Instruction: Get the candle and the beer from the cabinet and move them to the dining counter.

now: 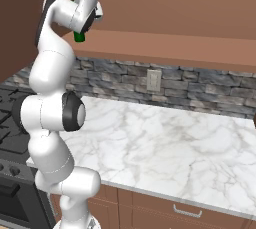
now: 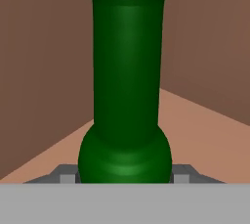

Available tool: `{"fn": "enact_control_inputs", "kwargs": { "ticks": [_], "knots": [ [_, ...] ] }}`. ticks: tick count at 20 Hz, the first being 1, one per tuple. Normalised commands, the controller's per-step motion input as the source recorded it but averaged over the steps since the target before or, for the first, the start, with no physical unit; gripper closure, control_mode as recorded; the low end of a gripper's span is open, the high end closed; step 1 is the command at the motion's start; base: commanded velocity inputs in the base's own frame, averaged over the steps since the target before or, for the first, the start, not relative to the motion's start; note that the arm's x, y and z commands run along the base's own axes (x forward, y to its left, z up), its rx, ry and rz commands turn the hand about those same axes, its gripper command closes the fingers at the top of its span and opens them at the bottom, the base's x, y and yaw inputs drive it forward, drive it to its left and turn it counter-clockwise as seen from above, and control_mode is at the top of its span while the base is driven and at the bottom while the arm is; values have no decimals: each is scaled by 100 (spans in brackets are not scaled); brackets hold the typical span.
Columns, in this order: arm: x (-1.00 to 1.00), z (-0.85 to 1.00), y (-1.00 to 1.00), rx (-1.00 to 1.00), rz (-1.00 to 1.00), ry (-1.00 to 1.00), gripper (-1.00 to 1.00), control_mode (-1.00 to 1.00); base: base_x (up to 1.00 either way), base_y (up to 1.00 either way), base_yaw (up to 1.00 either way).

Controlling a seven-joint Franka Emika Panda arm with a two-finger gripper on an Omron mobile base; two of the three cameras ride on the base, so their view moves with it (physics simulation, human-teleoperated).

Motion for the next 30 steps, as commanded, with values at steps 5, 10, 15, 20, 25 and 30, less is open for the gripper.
{"fn": "enact_control_inputs", "kwargs": {
  "ticks": [5, 10, 15, 20, 25, 30],
  "knots": [
    [0, 1, -2, 0, 0, 0, 100, -100, 0, 0, 0],
    [0, 5, -27, 0, 0, 0, 100, -100, 0, 0, 0],
    [-2, 2, -38, 0, 0, 0, 100, -100, 0, 0, 0],
    [-18, 10, -40, 0, 0, 0, 100, -100, 0, 0, 0],
    [-42, 12, -36, 0, 0, 0, 100, -100, 0, 0, 0],
    [-70, 5, -27, 0, -2, 0, 100, -100, 0, 0, 0]
  ]
}}
